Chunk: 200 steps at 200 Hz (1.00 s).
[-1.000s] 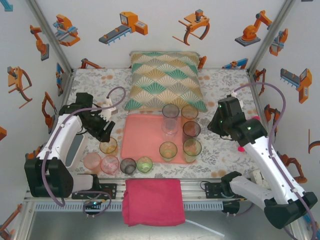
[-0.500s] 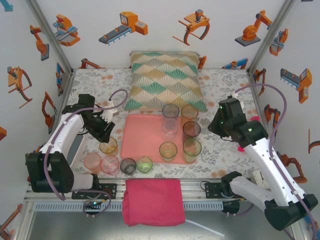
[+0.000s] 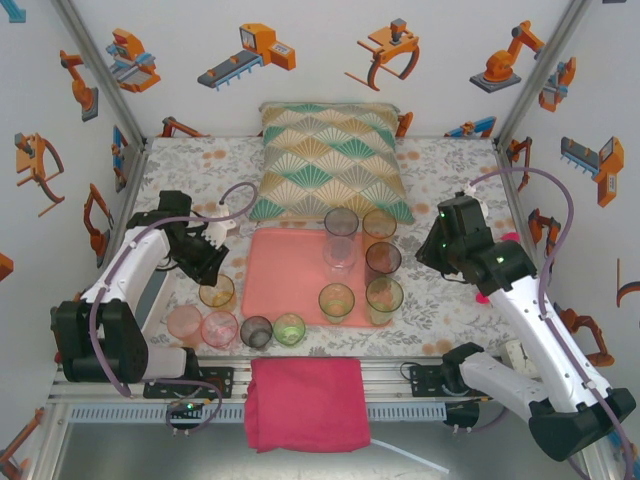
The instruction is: Place the glasses into the tray
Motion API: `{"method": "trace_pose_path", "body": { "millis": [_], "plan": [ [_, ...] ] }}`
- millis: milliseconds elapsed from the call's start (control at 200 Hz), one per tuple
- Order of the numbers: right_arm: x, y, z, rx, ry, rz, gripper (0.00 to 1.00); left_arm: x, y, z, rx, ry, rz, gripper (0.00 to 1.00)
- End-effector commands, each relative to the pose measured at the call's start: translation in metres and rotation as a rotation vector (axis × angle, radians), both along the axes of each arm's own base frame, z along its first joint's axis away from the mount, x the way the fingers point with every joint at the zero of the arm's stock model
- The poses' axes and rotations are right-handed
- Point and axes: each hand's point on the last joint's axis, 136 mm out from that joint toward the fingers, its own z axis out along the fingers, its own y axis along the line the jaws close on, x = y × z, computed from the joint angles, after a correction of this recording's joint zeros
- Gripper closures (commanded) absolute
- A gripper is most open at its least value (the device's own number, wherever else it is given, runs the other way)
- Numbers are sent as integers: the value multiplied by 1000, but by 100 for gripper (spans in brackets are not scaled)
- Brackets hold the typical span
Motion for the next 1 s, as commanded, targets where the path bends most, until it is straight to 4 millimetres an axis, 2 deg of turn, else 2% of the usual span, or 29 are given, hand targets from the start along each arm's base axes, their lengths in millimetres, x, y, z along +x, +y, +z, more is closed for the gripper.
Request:
{"method": "trace_pose_path", "body": {
  "millis": [0,125,365,435,791,996],
  "plan": [
    [-1,-2,-1,3,-8,-7,70,-1,-1,-2,-10,6,-16,62],
    [-1,-2,-2,3,-5,-5,70,-1,0,-2,-9,5,-13,68],
    [-1,-3,-2,0,-9,-8,70,1,0,0,-9,-1,-2,70],
    [-1,-3,-2,0,-10,-10,70,2,0,0,-6,-6,-1,74],
    [0,-4,-1,-2,-13,-12,70,11,4,5,14,-39,24,78],
    [0,-5,0,-1,-15,-12,70,14,4,10,14,-52,31,86]
  ]
}}
